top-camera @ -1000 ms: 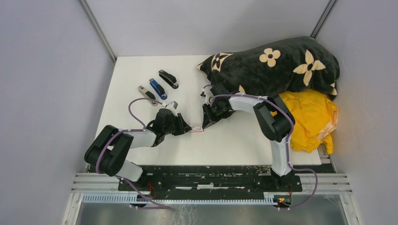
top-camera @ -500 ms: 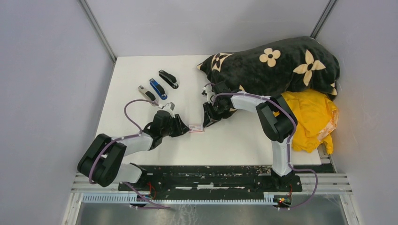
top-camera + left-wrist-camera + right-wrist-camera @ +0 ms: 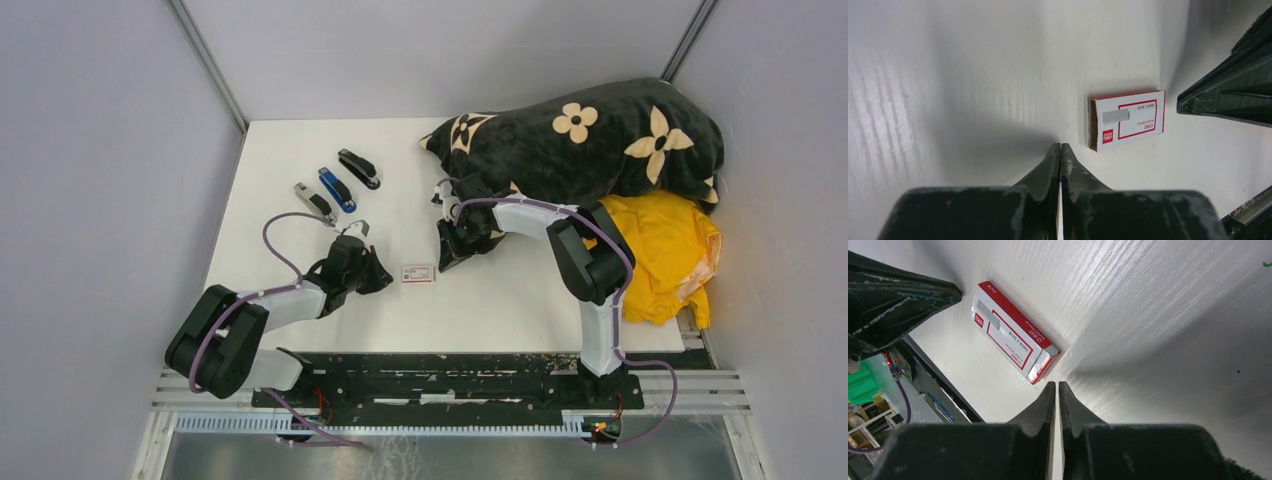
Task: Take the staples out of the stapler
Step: Move the staple box to the center of the board, then reset both arms
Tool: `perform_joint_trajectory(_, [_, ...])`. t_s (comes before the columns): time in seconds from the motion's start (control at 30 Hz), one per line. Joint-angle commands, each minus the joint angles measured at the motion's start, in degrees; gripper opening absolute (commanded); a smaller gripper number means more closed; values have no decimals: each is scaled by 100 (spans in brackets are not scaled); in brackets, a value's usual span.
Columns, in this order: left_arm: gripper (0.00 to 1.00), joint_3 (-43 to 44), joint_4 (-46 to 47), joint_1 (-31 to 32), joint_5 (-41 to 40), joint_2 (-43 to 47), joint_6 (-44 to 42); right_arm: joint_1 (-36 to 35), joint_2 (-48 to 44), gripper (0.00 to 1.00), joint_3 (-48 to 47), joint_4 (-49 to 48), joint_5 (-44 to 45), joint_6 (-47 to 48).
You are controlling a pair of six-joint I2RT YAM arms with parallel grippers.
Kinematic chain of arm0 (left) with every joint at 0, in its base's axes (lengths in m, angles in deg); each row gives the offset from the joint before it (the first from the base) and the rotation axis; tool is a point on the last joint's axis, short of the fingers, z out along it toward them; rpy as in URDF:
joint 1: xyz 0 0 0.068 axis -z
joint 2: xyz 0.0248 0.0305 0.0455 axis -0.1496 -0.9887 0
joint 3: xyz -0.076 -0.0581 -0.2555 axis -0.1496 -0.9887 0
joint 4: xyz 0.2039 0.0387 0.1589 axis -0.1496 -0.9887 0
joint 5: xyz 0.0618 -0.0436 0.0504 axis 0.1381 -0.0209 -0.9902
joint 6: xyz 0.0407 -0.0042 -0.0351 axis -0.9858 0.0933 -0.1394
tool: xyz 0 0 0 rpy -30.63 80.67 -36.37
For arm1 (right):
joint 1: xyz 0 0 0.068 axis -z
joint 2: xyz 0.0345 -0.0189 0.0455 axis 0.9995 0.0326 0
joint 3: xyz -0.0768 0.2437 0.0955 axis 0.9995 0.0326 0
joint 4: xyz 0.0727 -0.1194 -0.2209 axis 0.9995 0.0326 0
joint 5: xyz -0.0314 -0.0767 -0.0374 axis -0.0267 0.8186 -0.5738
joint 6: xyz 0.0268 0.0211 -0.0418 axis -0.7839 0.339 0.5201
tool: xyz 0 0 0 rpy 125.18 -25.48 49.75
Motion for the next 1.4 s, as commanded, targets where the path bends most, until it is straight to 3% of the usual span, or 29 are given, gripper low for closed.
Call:
perform_joint_trajectory(0.0, [5, 237, 92, 31, 189, -384, -220, 6, 96, 10, -110, -6, 96, 52])
perform_joint_trajectory(0.67, [4, 698, 240, 457, 399, -1276, -195, -252, 285, 9, -361, 51, 151, 66])
perform_joint_trajectory(0.83, [9, 563, -288, 299, -187, -508, -277, -160, -164, 10, -424, 591, 591, 954])
perform_joint_trajectory(0.97, [13, 457, -803, 275, -572, 643, -325, -152, -714, 13, -515, 1295, -39, 1844])
perform_joint_trajectory(1.07, [15, 515, -907, 271, -483, 1802, -511, -167, -1302, 21, -490, 1719, -524, 2502])
perform_joint_trajectory(1.2, [41, 760, -845, 275, -228, 3148, -613, -152, -2511, 35, -677, 2297, -273, 3380])
perform_joint_trajectory(1.23, [49, 871, -855, 275, -198, 3407, -627, -123, -2915, 43, -694, 2289, -11, 3529])
perform_joint_trajectory(1.37, [79, 1539, -943, 268, -182, 4145, -764, 333, -4322, 97, -857, 1949, 739, 3648])
